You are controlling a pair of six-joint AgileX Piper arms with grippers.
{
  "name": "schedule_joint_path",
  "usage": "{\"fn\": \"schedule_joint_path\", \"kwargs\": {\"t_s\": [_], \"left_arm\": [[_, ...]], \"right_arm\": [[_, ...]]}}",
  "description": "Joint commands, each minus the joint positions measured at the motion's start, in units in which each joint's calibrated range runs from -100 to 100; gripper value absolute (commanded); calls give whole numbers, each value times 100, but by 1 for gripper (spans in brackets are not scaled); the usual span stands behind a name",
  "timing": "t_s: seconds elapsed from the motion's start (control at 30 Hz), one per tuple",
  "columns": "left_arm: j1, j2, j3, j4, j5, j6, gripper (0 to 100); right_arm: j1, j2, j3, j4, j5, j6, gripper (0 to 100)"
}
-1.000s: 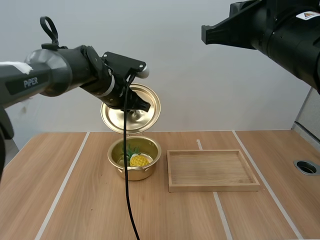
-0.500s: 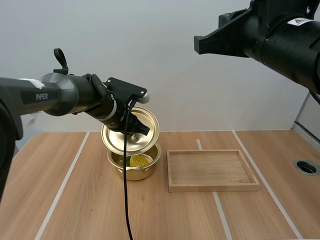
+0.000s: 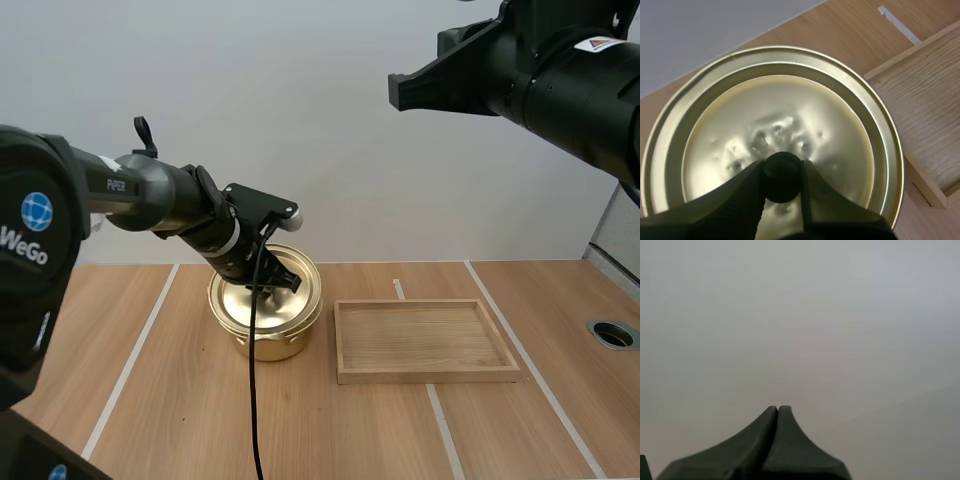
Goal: Open the pot, put the pineapple inside, and close it
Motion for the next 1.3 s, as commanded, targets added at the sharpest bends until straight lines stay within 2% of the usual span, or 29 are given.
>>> {"fn": "schedule_joint_path", "kwargs": {"t_s": [0.0, 0.47, 0.9, 0.93, 0.97, 1.03, 1.1, 1.13, 1.27], "left_arm": [[-7, 188, 15, -106, 44, 39, 0], [-7, 717, 15, -106, 167, 116, 0], [-7, 731, 15, -106, 84, 190, 0], [-7, 731, 15, -106, 118, 190, 4], [-7, 731, 15, -106, 138, 201, 13], [-7, 731, 15, -106, 155, 276, 42], [-7, 731, 15, -135, 134, 278, 94], [-7, 731, 15, -200, 116, 278, 100], [-7, 731, 15, -188, 116, 184, 100]], "right_arm": [[-28, -55, 12, -55, -13, 13, 0], [-28, -55, 12, -55, -13, 13, 0], [-28, -55, 12, -55, -13, 13, 0], [-28, -55, 12, -55, -13, 13, 0], [-28, -55, 12, -55, -13, 13, 0], [-28, -55, 12, -55, -13, 13, 0], [-28, -55, 12, -55, -13, 13, 0], [-28, -55, 12, -55, -13, 13, 0], [-28, -55, 12, -53, 46, 13, 0]]}}
